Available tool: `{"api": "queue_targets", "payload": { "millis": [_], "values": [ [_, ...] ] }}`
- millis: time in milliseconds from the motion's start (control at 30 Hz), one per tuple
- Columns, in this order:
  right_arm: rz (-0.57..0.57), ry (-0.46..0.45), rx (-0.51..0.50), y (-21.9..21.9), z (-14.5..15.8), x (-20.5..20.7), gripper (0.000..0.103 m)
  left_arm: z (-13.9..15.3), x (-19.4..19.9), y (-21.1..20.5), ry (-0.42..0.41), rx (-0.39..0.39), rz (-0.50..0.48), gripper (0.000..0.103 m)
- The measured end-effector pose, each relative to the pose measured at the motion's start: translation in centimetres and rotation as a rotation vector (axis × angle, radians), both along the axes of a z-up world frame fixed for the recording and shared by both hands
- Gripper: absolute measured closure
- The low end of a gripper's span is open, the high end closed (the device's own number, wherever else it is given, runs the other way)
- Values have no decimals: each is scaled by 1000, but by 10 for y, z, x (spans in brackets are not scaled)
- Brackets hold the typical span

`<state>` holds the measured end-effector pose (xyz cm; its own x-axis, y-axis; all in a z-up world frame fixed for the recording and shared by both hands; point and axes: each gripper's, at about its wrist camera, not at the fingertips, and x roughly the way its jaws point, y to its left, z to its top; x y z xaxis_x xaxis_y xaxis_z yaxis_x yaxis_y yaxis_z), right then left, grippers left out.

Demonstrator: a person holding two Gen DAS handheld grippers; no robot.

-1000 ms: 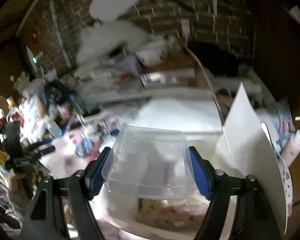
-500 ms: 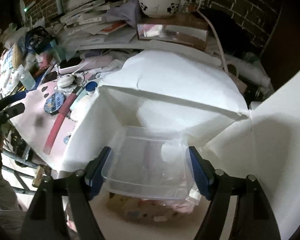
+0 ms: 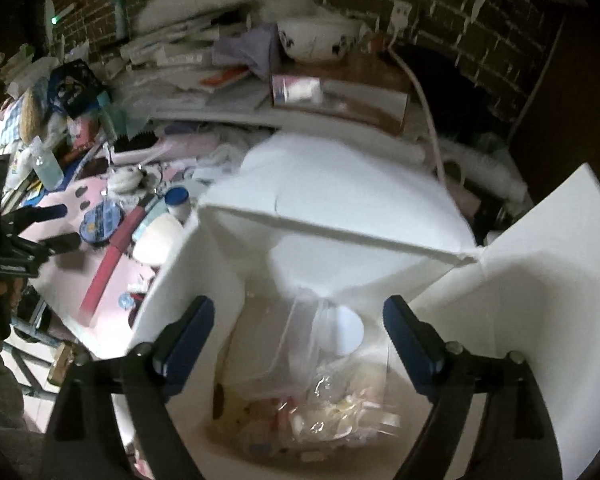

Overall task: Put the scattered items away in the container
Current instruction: 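Open the right gripper to release the container and withdraw, then grasp the blue round packaged badge with the left gripper, then lift and carry the blue badge into the white box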

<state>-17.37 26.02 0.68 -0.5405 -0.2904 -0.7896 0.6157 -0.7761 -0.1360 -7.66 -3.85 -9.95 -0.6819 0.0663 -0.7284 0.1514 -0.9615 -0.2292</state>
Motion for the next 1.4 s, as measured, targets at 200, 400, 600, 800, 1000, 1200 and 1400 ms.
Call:
{"api": "queue_targets", "payload": {
  "millis": [200,400,600,800,1000,1200,1400],
  "values": [
    [4,111,-150,2,38,19,18,-8,-9,1,-8,-25,-2,7],
    [170,149,-415,-28,67,64,2,-17,-19,6,-34,-27,-14,23],
    [281,128,-488,-82,55,88,2,-19,-23,10,-33,-43,-8,25],
    [269,63,-526,-109,30,92,2,-21,-23,4,-37,-73,1,37],
    [234,100,-477,-130,0,108,2,-21,-26,6,-37,-100,1,36],
    [231,16,-504,-139,-24,108,2,-22,-22,2,2,-72,20,41],
    [202,15,-492,-136,-31,104,2,-22,-20,0,9,-77,22,46]
  ]
}}
